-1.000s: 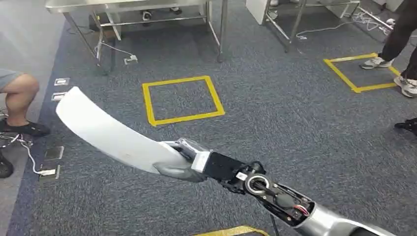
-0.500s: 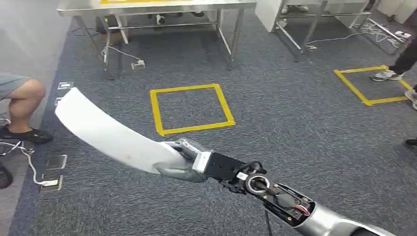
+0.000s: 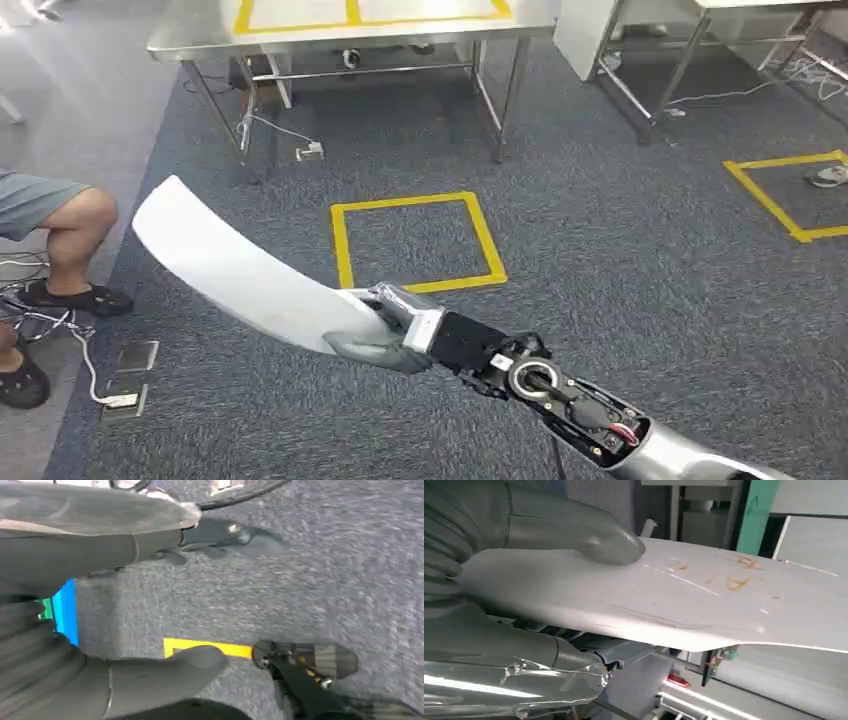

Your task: Take the parts from the cabinet and place them on the table.

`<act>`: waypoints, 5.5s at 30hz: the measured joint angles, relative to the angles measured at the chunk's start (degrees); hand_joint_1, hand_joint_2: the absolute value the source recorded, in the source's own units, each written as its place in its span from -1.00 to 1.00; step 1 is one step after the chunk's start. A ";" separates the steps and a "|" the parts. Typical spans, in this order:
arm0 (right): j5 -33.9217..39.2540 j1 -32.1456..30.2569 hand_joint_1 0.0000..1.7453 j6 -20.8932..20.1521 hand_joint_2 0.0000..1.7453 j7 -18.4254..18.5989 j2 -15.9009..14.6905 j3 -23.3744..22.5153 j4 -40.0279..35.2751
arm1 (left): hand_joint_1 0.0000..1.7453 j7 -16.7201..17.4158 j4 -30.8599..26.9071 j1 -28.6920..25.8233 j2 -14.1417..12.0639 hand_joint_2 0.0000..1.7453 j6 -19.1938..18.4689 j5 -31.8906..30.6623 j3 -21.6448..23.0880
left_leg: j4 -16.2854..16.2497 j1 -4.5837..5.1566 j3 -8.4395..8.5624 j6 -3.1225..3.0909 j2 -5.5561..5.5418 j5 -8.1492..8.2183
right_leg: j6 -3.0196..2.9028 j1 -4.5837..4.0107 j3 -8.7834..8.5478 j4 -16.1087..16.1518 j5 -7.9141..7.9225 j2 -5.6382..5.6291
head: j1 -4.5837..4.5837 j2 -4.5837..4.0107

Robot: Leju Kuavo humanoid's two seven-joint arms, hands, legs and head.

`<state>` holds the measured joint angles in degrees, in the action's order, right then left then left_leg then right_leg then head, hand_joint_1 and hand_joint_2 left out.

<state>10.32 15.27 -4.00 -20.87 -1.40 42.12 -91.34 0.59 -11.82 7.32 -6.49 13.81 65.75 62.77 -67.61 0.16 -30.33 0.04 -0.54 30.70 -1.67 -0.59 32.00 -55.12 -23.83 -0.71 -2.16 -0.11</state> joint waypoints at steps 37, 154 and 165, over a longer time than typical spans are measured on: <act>0.15 0.07 0.98 -1.14 1.00 0.33 0.00 0.17 0.19 | -1.00 -0.59 0.00 -1.10 -0.39 1.00 0.26 1.09 0.00 | 8.38 -0.73 -8.82 0.59 0.31 -2.69 | 1.22 0.95 -8.47 1.57 -6.83 -0.25 | 1.62 0.00; -0.72 0.16 0.98 0.55 1.00 1.00 -1.40 -0.48 -2.54 | -1.00 -1.18 0.00 -0.07 -0.66 1.00 0.57 0.48 0.46 | 13.13 -0.48 -3.80 -1.31 -0.30 -7.88 | 3.36 1.30 -1.94 0.22 -3.65 -0.06 | 0.94 0.00; -0.90 3.67 0.98 -0.02 1.00 1.29 -0.81 0.37 0.94 | -1.00 -1.20 0.00 -0.06 -0.68 1.00 0.61 0.70 0.46 | 13.96 -0.57 -3.57 -0.02 -0.32 -7.96 | 2.88 1.16 -2.13 0.76 -3.76 -0.02 | 1.25 0.00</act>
<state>9.42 18.93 -4.02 -19.58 -2.21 42.49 -90.40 -0.61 -11.82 7.26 -7.17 14.43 66.44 63.23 -53.65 -0.41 -33.90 0.02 -0.86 22.75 1.21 0.57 29.87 -54.36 -27.59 -0.73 -0.92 -0.11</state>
